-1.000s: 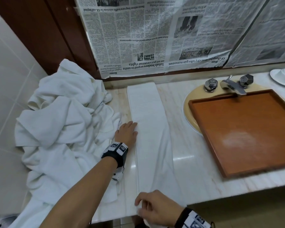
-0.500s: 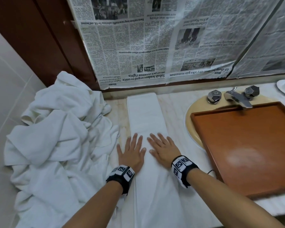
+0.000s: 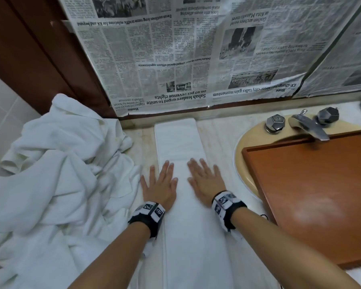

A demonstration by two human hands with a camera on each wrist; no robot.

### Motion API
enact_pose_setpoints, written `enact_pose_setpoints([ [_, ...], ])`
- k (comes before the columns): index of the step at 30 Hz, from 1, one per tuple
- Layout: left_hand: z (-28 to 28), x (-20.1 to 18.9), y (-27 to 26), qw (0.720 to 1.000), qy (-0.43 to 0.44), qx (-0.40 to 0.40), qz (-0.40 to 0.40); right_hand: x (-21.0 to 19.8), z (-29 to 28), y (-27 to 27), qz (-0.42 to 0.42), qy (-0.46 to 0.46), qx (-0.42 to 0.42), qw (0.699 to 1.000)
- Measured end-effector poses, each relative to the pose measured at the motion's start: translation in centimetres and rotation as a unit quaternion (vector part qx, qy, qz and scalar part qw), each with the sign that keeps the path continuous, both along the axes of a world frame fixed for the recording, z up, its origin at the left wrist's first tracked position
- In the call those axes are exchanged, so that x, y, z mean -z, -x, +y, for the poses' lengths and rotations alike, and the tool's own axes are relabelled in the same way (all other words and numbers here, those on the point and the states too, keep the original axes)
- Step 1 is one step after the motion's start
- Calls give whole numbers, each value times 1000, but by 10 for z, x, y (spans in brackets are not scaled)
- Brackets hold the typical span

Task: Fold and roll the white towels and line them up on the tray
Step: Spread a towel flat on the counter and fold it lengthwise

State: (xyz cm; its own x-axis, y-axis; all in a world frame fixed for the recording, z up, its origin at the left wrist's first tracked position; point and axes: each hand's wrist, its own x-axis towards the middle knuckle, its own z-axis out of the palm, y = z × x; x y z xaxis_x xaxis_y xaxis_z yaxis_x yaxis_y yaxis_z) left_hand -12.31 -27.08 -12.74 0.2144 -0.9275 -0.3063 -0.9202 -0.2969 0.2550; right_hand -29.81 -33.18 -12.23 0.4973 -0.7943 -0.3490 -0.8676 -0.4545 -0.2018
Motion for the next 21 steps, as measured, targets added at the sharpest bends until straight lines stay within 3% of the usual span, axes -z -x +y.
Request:
enact_pose_setpoints([
  [5, -5, -6, -24, 998, -1, -62, 16, -13, -8, 26, 29, -2, 72, 997],
  [8, 15, -15, -6, 999, 35, -20, 35, -13, 36, 24, -12, 56, -11, 998],
  [10, 36, -15, 8, 998, 18, 31, 44, -5, 70, 24, -31, 36, -40, 998],
  [13, 56, -6, 6, 999, -5, 46, 23, -3, 87, 37, -18, 0, -27, 999],
  [17, 64, -8, -7, 999, -19, 0, 27, -8, 86, 58, 5, 5, 58, 998],
  [21, 93, -14, 4, 995, 57, 19, 78, -25, 128, 53, -72, 13, 45, 996],
])
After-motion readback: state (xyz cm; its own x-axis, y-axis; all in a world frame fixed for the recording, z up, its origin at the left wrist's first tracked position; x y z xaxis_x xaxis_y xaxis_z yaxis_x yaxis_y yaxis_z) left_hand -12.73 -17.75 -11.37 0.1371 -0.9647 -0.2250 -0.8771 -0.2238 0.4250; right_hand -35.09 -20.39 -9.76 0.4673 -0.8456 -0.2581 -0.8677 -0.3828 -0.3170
